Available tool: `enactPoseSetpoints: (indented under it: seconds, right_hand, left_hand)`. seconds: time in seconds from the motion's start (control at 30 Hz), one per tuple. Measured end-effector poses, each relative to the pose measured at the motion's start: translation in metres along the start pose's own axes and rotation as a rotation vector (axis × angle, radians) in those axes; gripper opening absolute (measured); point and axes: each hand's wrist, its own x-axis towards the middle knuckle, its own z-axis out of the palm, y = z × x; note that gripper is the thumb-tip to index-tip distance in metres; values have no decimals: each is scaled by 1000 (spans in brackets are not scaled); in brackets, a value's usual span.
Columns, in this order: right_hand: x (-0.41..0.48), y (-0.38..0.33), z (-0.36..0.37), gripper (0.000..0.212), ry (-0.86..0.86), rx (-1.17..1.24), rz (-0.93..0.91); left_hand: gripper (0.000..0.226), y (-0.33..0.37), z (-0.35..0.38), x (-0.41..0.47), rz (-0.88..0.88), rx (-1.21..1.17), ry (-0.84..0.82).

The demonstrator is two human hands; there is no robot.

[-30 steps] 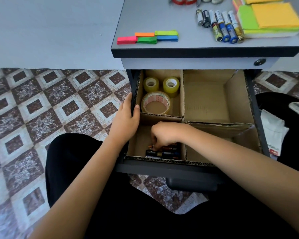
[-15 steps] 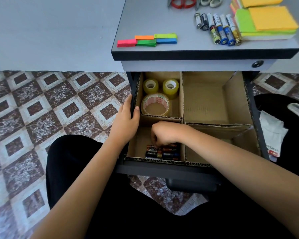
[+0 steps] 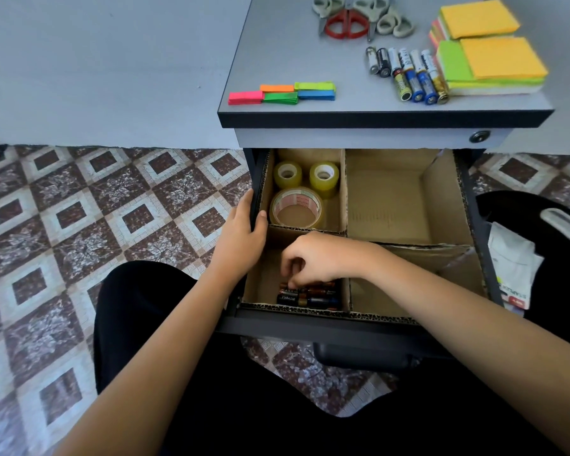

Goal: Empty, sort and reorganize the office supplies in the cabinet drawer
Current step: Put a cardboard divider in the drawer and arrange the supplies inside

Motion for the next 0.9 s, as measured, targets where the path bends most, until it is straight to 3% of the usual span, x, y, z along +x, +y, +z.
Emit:
enactPoseSetpoints:
  seconds: [0.2,0.4,0.7,0.9]
  right_hand:
    - [-44,-8,-29,18,169,137,-31]
    - [-81,-5,-71,15,519,181,-4]
    - [-108,20,-132,10,1028,158,165]
    - [-119,32,-154,13,1151,159,280]
  left_hand:
    - [43,9,-8,-2,158,104,140]
    - [31,48,-22,7,327,92,191]
    - [28,141,-20,38,545,38,103]
    - [27,201,-12,79,507,163,33]
